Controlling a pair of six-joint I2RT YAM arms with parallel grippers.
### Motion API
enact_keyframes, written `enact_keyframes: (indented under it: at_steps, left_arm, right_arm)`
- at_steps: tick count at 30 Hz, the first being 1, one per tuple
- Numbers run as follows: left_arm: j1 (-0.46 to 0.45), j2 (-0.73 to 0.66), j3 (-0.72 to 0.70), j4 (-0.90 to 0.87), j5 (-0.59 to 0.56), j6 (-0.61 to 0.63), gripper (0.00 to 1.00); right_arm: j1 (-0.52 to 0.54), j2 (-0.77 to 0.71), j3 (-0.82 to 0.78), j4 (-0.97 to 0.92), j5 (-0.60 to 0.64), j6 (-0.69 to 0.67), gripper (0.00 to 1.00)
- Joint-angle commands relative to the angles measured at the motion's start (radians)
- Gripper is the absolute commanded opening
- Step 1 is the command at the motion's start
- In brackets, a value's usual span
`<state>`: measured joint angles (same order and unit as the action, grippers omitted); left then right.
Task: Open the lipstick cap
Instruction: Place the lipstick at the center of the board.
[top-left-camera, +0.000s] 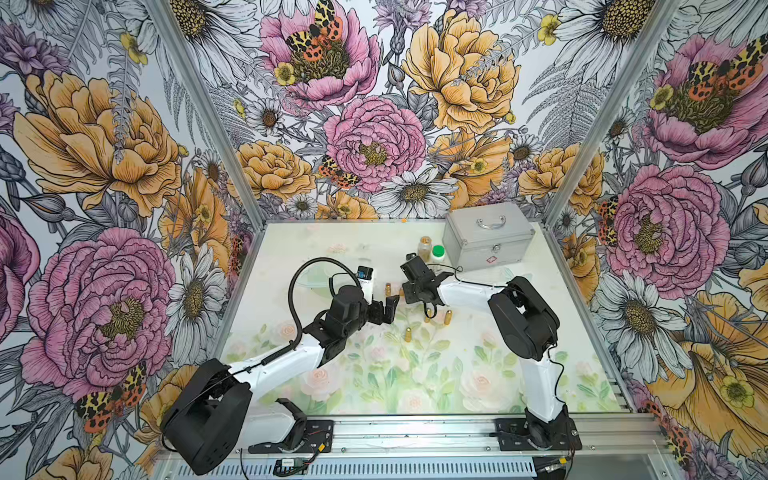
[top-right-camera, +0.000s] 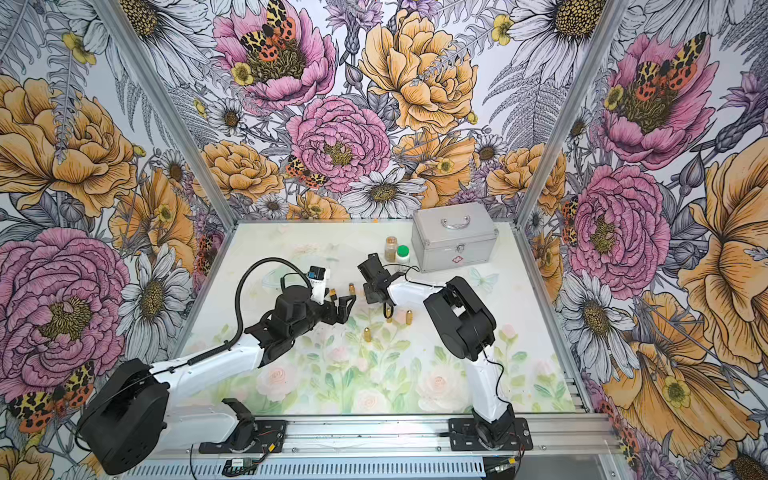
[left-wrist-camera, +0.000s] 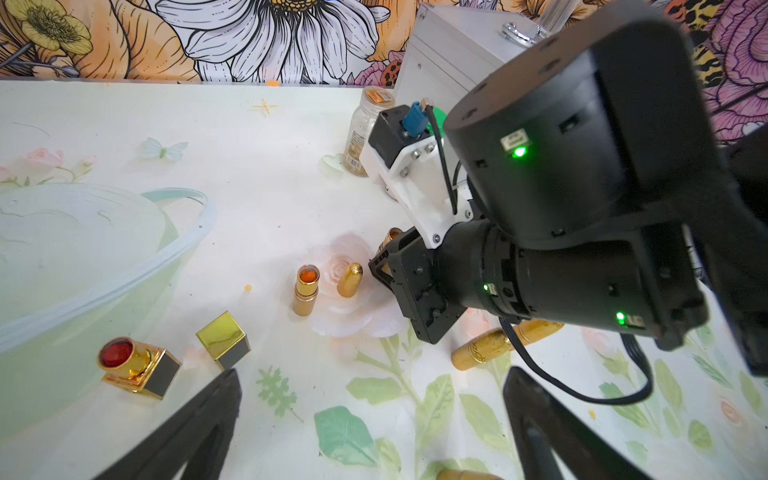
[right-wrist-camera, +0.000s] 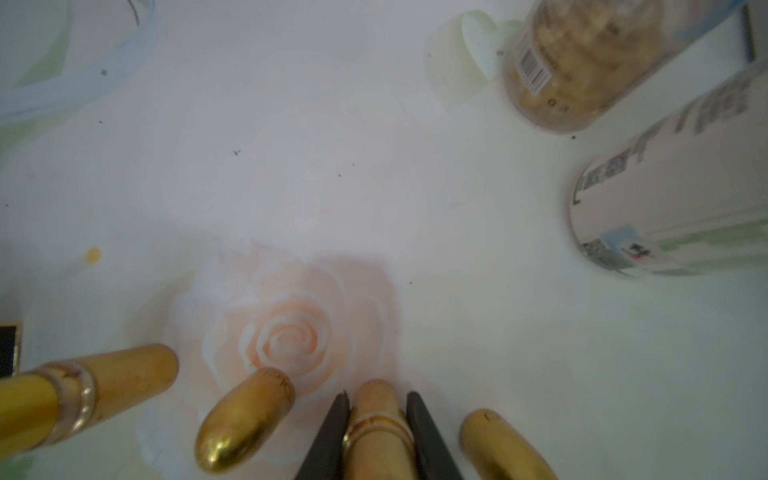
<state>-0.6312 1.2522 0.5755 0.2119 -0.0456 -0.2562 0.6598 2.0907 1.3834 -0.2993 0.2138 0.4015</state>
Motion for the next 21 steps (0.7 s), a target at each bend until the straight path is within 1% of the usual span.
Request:
enact_keyframes:
  at_steps: [1,13,21]
  left_arm:
    - [0.011,0.001,0.012,0.001,-0.017,-0.005,0.99]
    - [0.015,-0.005,0.011,0.000,-0.016,-0.005,0.99]
    - [0.016,-0.024,0.012,-0.006,-0.014,-0.002,0.99]
  right_arm:
    - [-0.003,-0.010,-0.006,0.026,0.013,-0.004,0.26]
    - [-0.005,-0.024,0.009,0.025,0.008,-0.010,0.31]
    - [-0.005,-0.102,-0.006,0.022,0.003,-0.016,0.37]
